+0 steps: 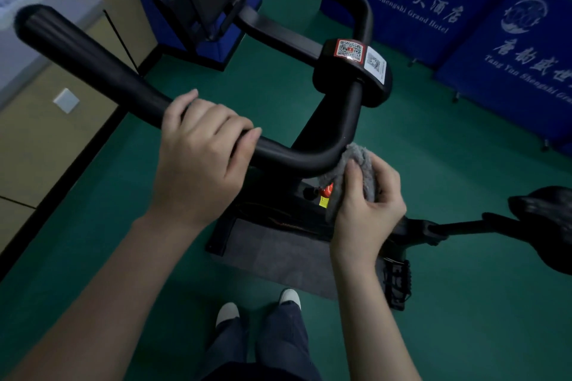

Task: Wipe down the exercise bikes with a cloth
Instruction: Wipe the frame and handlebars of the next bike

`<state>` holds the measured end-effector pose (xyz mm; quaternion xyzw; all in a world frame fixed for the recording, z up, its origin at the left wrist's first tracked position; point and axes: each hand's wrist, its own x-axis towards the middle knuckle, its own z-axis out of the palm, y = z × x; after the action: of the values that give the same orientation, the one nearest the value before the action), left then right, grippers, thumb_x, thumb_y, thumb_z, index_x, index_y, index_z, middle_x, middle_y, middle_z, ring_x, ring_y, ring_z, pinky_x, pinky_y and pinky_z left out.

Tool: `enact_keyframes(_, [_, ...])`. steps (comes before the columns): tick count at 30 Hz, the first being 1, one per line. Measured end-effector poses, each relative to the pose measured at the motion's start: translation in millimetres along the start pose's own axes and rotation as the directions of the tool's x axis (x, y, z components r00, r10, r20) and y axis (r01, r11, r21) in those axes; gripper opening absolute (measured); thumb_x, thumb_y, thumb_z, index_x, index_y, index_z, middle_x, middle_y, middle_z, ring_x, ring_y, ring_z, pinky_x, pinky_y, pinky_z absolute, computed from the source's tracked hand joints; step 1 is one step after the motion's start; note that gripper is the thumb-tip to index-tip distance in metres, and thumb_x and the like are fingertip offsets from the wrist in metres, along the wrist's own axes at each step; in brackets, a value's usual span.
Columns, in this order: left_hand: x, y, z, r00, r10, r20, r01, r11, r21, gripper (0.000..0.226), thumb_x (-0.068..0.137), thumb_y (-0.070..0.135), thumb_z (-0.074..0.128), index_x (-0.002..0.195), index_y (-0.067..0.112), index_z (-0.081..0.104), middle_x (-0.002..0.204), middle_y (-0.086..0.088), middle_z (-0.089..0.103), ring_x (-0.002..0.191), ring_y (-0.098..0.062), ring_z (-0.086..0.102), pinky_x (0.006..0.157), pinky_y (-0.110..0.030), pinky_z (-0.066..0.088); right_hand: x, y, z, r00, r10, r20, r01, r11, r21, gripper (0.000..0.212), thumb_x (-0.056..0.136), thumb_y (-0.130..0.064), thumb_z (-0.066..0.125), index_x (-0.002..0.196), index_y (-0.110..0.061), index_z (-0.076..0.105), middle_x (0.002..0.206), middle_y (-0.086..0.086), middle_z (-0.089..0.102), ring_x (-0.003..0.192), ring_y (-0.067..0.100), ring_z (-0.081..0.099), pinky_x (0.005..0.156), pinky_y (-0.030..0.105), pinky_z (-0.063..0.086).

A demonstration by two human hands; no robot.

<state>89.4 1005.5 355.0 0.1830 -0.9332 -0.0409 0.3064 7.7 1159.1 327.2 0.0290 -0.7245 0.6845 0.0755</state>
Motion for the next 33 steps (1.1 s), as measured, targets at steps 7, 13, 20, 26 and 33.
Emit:
enact_keyframes(7, [0.1, 1.1, 2.6, 1.000, -0.011, -0.025, 0.011, 1.000, 0.006, 0.033, 0.099, 0.027, 0.040, 0.086, 0.012, 0.066, 0.083, -0.001, 0.065, 0.085, -0.023, 0.057, 0.093, -0.036, 0.030, 3.1, -0.2, -9.8, 0.947, -0.275, 0.164, 0.300, 0.941, -0.156, 0.013, 0.081, 0.001, 0.068, 0.094, -0.002, 0.070, 0.098, 0.007, 0.056, 0.093, 0.011, 0.055, 0.085, 0.015, 0.043])
enact_keyframes(13, [-0.7, 2.4, 6.0, 0.999, -0.021, -0.050, 0.022, 1.000, 0.021, 0.034, 0.100, 0.025, 0.038, 0.085, 0.011, 0.065, 0.082, -0.001, 0.065, 0.083, -0.024, 0.057, 0.092, -0.037, 0.030, 47.7, -10.3, -8.9, 0.918, -0.252, 0.306, 0.316, 0.932, -0.179, 0.011, 0.080, -0.001, 0.069, 0.089, -0.008, 0.071, 0.091, 0.003, 0.062, 0.085, -0.003, 0.055, 0.080, 0.009, 0.040])
enact_keyframes(20, [-1.0, 2.8, 6.9, 0.997, -0.033, -0.063, 0.034, 0.999, 0.018, 0.035, 0.099, 0.024, 0.037, 0.084, 0.012, 0.065, 0.082, 0.000, 0.065, 0.083, -0.023, 0.057, 0.094, -0.035, 0.029, 69.2, -24.7, -15.2, 0.738, -0.412, 0.534, 0.590, 0.778, -0.215, 0.014, 0.079, -0.009, 0.072, 0.091, -0.014, 0.068, 0.087, -0.011, 0.062, 0.084, 0.020, 0.060, 0.077, 0.026, 0.047])
enact_keyframes(26, [-1.1, 3.8, 4.9, 0.997, -0.057, -0.061, 0.056, 0.998, -0.011, 0.034, 0.099, 0.026, 0.038, 0.083, 0.013, 0.066, 0.082, 0.001, 0.065, 0.085, -0.021, 0.057, 0.095, -0.033, 0.028, 93.4, -54.2, 3.3, 0.525, -0.318, 0.789, 0.757, 0.599, -0.262, 0.012, 0.077, -0.011, 0.072, 0.088, -0.012, 0.067, 0.083, -0.005, 0.064, 0.089, 0.025, 0.056, 0.083, 0.034, 0.039])
enact_keyframes(33, [-2.3, 5.8, 4.7, 0.996, -0.069, -0.064, 0.068, 0.998, -0.015, 0.032, 0.098, 0.026, 0.039, 0.083, 0.014, 0.065, 0.083, 0.002, 0.065, 0.085, -0.020, 0.056, 0.096, -0.033, 0.028, 110.0, -88.6, 37.6, 0.082, 0.075, 0.994, 0.888, 0.448, -0.107, 0.014, 0.080, -0.015, 0.068, 0.093, -0.019, 0.068, 0.090, -0.001, 0.067, 0.092, 0.019, 0.062, 0.082, 0.032, 0.049])
